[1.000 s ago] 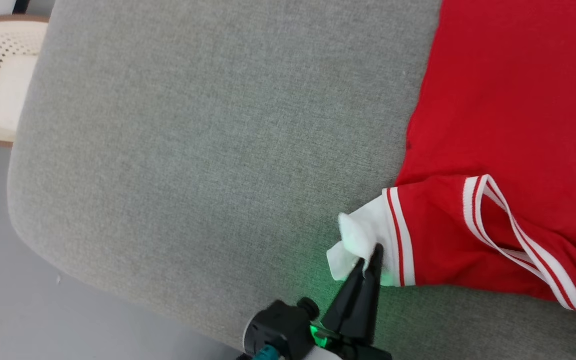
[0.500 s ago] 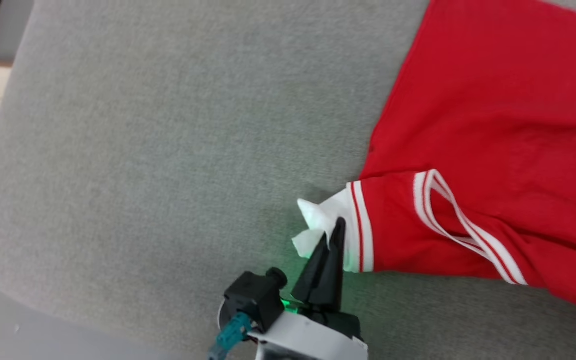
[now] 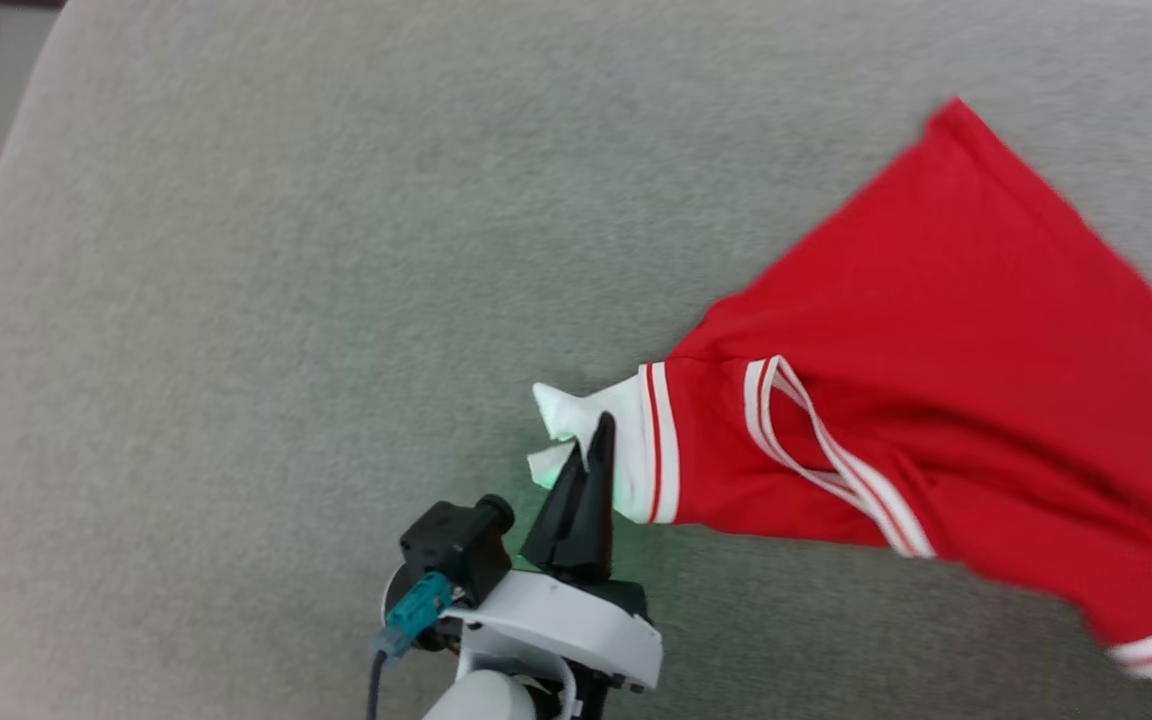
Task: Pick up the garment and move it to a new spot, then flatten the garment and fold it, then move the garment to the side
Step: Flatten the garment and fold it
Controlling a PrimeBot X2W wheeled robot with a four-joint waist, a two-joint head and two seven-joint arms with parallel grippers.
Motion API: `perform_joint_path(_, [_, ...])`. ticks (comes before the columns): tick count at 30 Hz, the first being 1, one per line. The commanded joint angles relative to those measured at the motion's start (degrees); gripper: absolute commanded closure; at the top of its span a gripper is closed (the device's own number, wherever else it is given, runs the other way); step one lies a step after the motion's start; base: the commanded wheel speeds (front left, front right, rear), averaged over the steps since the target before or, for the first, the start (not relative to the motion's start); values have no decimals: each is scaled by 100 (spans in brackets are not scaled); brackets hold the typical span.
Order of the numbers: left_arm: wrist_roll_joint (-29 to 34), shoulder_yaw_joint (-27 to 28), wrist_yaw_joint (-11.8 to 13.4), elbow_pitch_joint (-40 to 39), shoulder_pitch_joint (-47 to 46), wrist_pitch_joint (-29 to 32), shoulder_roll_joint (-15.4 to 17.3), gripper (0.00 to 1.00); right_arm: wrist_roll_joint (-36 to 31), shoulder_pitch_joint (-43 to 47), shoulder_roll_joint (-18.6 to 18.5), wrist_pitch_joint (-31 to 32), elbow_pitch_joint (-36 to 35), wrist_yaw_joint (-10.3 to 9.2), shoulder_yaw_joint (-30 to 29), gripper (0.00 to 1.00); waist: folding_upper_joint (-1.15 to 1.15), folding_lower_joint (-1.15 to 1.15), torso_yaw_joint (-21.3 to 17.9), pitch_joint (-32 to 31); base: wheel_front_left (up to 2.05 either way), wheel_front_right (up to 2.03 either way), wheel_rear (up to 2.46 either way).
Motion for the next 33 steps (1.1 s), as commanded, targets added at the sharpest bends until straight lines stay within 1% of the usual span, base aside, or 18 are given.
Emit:
perform_joint_path(1, [35, 87, -44, 58, 57, 1, 44, 100, -66, 467, 49, -14, -120, -1, 219, 100, 0, 0, -365, -300, 0, 0, 0])
perform_joint_path(5, [33, 184, -84, 108, 121, 1, 79, 100, -54, 1018, 183, -139, -316, -1, 248, 100, 0, 0, -523, -352, 0, 0, 0])
perform_joint_path(9, [57, 253, -85, 92, 195, 1, 90, 100, -133, 1370, 380, -235, -326, -1, 256, 100, 0, 0, -628, -338, 0, 0, 0])
perform_joint_path(15, [88, 271, -145, 165, 201, 1, 84, 100, -259, 1420, 591, -411, -184, -4, 250, 100, 0, 0, -676, -341, 0, 0, 0])
perform_joint_path(16, [95, 265, -142, 180, 198, 1, 82, 100, -335, 1346, 584, -467, -139, -5, 233, 81, 0, 0, -676, -350, 0, 0, 0])
perform_joint_path(17, [94, 261, -142, 191, 199, 1, 78, 100, -338, 1250, 554, -556, -102, -6, 162, 55, 0, 0, -674, -359, 0, 0, 0])
perform_joint_path(18, [98, 257, -152, 200, 202, 1, 75, 100, -344, 1141, 497, -615, -99, -8, 77, 17, 0, 0, -669, -368, 0, 0, 0])
perform_joint_path(19, [101, 251, -161, 204, 209, 1, 73, 100, -379, 1022, 422, -656, -127, -8, -12, 0, 0, 0, -661, -377, 0, 0, 0])
perform_joint_path(22, [109, 217, -188, 193, 227, 1, 65, 100, -362, 663, 246, -758, -239, -3, -299, 0, 0, 0, -620, -378, 0, 0, 0])
perform_joint_path(27, [133, 129, -213, 199, 200, 1, 43, 100, -527, -57, 79, -610, -380, -3, -819, 0, 0, 0, -479, -330, 0, 0, 0])
perform_joint_path(29, [144, 81, -225, 190, 181, 1, 32, 100, -594, -340, 158, -563, -334, -3, -1014, 0, 0, 0, -409, -282, 0, 0, 0])
perform_joint_path(33, [154, -1, -208, 170, 129, 1, 13, 100, -859, -845, 626, -332, -25, -3, -1272, 0, 0, 0, -276, -150, 0, 0, 0])
